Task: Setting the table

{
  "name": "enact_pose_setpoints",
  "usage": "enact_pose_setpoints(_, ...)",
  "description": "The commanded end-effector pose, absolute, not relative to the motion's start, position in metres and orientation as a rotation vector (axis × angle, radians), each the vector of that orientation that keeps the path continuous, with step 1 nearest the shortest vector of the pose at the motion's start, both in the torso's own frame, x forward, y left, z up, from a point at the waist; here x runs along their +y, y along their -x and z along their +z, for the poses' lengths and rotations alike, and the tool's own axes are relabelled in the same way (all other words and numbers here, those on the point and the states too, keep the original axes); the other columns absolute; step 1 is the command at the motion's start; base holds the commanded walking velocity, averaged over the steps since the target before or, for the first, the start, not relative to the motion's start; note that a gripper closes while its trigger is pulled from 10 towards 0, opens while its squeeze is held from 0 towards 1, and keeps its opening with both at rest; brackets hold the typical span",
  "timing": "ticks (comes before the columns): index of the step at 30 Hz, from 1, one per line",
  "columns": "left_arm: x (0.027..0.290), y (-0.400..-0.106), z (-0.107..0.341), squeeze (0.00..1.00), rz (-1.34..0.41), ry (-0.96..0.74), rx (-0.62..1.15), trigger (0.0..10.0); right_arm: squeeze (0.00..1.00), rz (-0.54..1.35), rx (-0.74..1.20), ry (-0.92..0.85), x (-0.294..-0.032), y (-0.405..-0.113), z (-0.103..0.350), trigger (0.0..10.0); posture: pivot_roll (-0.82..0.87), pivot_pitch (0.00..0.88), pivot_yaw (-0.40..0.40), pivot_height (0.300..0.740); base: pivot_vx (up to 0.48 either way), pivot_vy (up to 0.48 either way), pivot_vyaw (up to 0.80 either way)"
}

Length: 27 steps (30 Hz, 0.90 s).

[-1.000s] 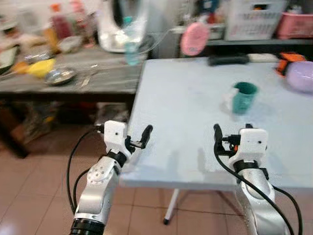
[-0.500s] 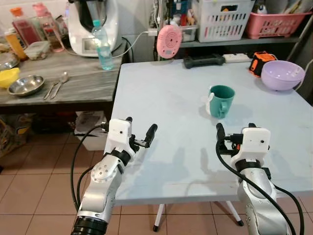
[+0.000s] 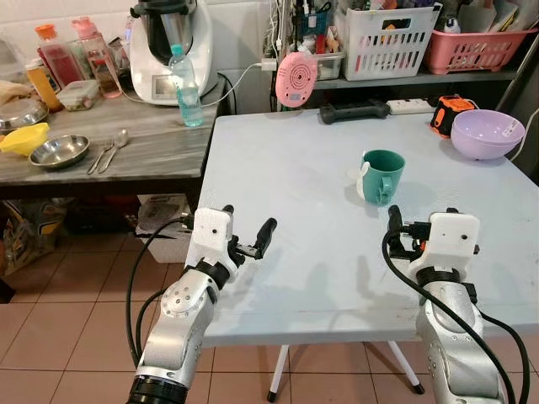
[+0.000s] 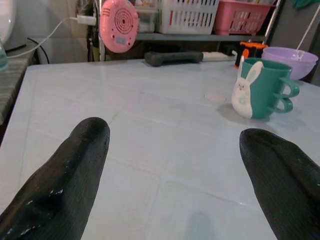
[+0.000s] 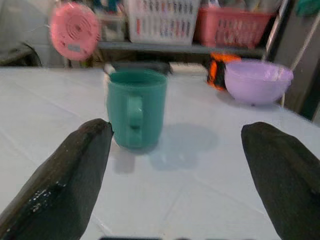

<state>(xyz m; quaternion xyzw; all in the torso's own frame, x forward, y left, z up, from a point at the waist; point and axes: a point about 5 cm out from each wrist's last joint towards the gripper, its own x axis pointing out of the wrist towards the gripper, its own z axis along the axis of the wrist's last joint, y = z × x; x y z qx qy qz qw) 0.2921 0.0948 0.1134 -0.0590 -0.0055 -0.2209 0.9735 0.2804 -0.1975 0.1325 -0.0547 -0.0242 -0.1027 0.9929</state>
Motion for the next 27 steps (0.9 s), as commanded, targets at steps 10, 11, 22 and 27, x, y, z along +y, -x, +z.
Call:
enact_pose_setpoints(10, 0.098, -0.268, 0.112, 0.0, -0.607, -0.018, 0.0, 10.0, 0.0, -0.172, 0.004, 0.136, -0.205, -0.319, 0.128, 10.0, -0.01, 0.082, 0.068, 0.74, 0.0, 0.0, 0.0)
enact_pose_setpoints(11, 0.1, -0.266, 0.112, 0.0, -0.605, -0.024, 0.003, 10.0, 0.0, -0.162, 0.009, 0.143, -0.206, -0.323, 0.127, 10.0, -0.01, 0.089, 0.069, 0.74, 0.0, 0.0, 0.0)
enact_pose_setpoints(22, 0.106, -0.253, 0.115, 0.0, -0.595, -0.006, 0.021, 10.0, 0.0, -0.138, 0.028, 0.079, -0.206, -0.345, 0.127, 10.0, 0.05, 0.136, 0.067, 0.74, 0.0, 0.0, 0.0)
enact_pose_setpoints(27, 0.102, -0.249, 0.125, 0.0, -0.65, 0.02, 0.0, 10.0, 0.0, -0.118, -0.036, 0.091, -0.199, -0.36, 0.143, 10.0, 0.05, 0.148, 0.056, 0.74, 0.0, 0.0, 0.0)
